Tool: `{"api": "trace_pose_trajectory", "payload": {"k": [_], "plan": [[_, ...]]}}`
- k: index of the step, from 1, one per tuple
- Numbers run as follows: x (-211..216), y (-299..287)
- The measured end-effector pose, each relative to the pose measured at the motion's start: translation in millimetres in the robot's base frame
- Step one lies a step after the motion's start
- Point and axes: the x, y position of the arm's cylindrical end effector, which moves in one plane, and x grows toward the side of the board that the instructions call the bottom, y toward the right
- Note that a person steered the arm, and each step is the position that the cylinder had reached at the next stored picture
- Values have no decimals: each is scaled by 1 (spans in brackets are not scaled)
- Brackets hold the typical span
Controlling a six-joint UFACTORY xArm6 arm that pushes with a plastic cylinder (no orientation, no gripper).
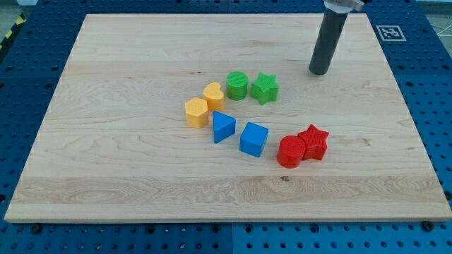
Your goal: Nudge the green star a bit left
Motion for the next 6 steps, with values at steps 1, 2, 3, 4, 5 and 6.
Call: {"api": "trace_pose_trajectory", "payload": {"k": [1,2,3,4,5,6], "plan": [[-2,0],[8,-3],[46,-3],[77,-4],[88,-30],[88,-91]]}}
